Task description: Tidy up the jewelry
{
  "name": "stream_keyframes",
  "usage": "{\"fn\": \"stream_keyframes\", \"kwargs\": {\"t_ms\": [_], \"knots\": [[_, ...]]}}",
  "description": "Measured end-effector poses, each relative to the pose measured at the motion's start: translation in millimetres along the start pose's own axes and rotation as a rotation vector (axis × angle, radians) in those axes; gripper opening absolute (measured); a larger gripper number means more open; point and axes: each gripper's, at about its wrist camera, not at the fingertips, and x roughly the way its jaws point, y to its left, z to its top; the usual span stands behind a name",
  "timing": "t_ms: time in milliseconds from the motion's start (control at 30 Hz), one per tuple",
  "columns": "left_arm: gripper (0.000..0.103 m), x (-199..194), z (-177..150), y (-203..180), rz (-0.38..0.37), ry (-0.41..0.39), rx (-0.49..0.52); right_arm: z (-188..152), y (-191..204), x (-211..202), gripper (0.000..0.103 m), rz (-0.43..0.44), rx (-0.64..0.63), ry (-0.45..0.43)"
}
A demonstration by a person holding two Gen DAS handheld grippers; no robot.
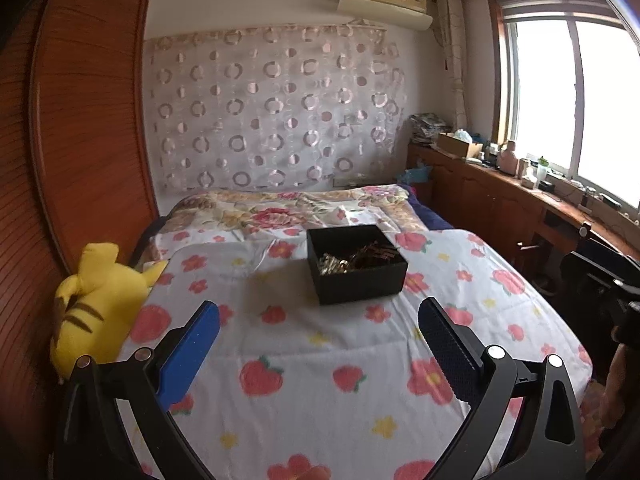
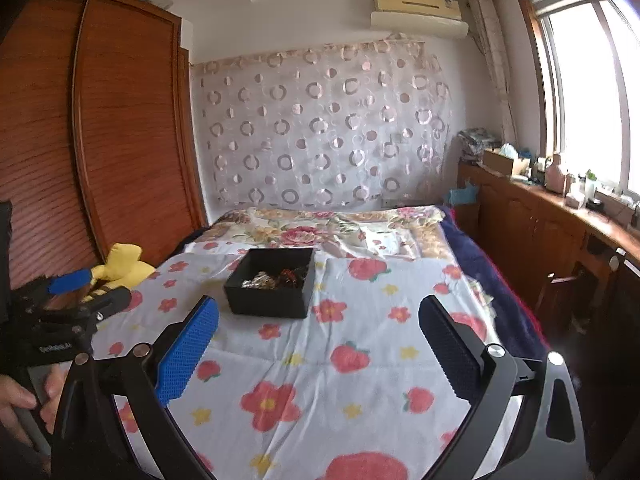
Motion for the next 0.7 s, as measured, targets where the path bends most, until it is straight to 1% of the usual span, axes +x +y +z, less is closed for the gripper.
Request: {"fn": "stream_keyframes", "kwargs": {"t_ms": [167,400,700], "knots": [[0.096,-10,-12,1,0.020,0.001,-0.017,-10,2,-2,0.101,-0.005,-0.003,0.017],[0.096,-9,-12,3,0.021,0.002,-0.017,-17,2,6,0.101,-0.021,-0.004,0.037],[0.096,-10,-12,2,0.021,-0.003,-0.017,-19,2,7,0.101,-0.030,-0.003,0.040]]}}
